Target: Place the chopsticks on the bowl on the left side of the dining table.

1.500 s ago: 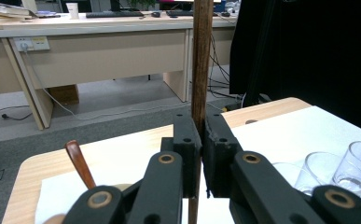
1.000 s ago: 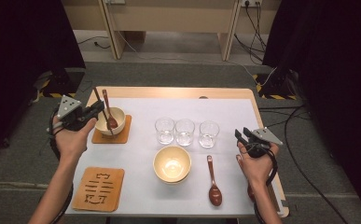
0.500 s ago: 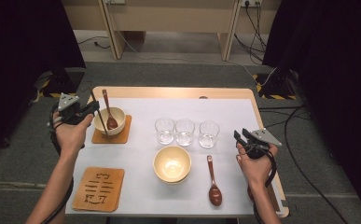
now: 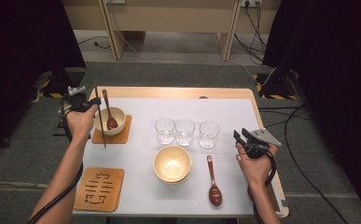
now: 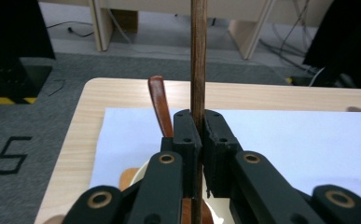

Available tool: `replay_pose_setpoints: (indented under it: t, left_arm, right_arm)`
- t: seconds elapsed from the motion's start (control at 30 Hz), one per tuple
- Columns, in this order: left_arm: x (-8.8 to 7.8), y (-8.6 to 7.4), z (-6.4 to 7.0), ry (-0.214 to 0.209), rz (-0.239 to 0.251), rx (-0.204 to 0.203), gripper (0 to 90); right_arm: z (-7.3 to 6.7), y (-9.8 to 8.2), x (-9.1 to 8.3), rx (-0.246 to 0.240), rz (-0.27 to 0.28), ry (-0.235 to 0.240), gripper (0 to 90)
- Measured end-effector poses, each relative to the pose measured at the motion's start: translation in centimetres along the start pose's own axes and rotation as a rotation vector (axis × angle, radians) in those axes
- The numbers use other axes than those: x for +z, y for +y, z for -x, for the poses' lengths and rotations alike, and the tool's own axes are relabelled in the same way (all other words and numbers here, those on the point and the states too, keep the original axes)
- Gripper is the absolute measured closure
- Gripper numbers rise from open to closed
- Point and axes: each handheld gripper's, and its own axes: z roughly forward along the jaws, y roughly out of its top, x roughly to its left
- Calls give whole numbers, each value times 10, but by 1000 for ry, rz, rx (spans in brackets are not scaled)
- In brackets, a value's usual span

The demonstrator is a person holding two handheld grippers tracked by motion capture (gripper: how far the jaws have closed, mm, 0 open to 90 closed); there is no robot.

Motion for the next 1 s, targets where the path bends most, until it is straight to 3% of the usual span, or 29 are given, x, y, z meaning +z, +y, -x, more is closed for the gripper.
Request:
replay_pose_setpoints:
  t: [0.27,0.43,0.77,1.0]
  left_arm:
    - [27,-5,-5,61,-92,-55,840]
    - [37,-12,-9,75,-136,-90,839]
    - [48,-18,-15,89,-177,-142,834]
    - [53,-21,-15,109,-202,-134,832]
  right_arm:
    - [0,1,0,1,6,4,625]
    - [0,0,0,-5,0,3,625]
    - [-1,0,0,-6,0,7,625]
    - [0,1,0,-5,4,6,625]
